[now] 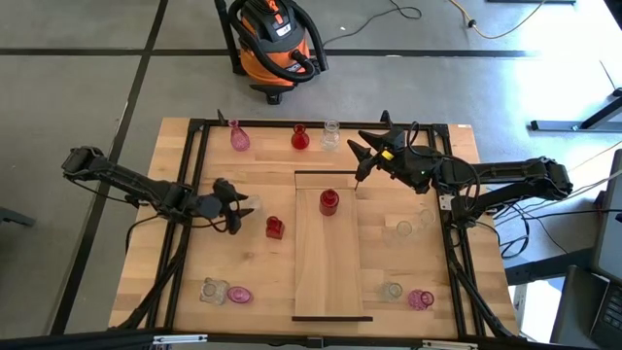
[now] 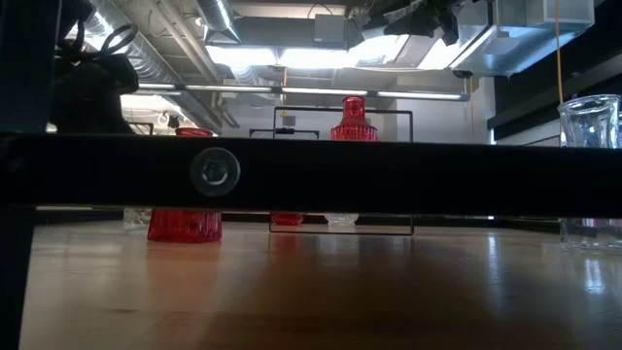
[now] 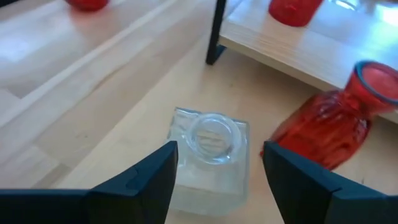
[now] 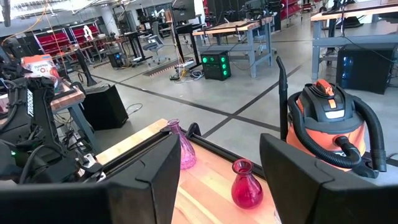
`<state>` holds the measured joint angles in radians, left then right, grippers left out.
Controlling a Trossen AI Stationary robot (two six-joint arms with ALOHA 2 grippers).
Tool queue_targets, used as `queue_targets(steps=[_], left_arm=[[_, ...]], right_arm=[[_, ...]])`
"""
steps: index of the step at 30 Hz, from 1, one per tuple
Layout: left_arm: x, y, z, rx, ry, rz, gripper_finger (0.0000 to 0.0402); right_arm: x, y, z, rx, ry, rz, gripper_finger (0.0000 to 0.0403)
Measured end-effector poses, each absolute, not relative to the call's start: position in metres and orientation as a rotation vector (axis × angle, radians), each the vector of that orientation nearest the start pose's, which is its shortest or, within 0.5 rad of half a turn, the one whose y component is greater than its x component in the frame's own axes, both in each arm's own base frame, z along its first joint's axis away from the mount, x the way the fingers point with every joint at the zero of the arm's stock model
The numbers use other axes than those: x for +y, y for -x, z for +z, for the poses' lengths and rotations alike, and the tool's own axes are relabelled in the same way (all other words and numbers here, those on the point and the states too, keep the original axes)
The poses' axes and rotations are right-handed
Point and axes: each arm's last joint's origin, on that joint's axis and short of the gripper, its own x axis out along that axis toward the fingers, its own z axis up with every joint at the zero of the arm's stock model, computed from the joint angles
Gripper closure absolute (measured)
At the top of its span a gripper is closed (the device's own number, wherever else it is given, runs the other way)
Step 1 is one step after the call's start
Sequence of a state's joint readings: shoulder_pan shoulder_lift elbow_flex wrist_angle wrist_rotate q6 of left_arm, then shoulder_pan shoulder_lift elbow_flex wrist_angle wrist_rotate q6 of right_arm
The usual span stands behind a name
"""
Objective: Sort vases onto shelf
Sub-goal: Put the transparent vase on the shelf
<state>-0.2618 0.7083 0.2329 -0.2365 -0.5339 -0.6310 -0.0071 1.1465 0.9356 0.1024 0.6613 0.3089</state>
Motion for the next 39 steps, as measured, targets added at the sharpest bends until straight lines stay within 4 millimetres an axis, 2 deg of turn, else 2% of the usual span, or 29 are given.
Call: queue_targets(steps=[8,14,23,39], left_arm=[[-0.013,-0.138,0.153,0.527,0.386,0.555,0.0172],[-0.014,-0.148,0.154,0.517,0.375,0.486,0.0172],[-0.015,-0.156,0.146,0.541,0.355,0.491,0.0174],[-0.013,-0.158,0.147,0.511,0.281,0.548,0.0243]], right_arm=[[-0.02,-0.253,0.342,0.001,-0.261,-0.678,0.0201],[-0.02,-0.253,0.342,0.0,-0.262,-0.678,0.0201],[-0.02,-0.253,0.342,0.001,-0.262,-0.678,0.0201],[-0.02,-0.253,0.339,0.029,-0.256,-0.683,0.0201]])
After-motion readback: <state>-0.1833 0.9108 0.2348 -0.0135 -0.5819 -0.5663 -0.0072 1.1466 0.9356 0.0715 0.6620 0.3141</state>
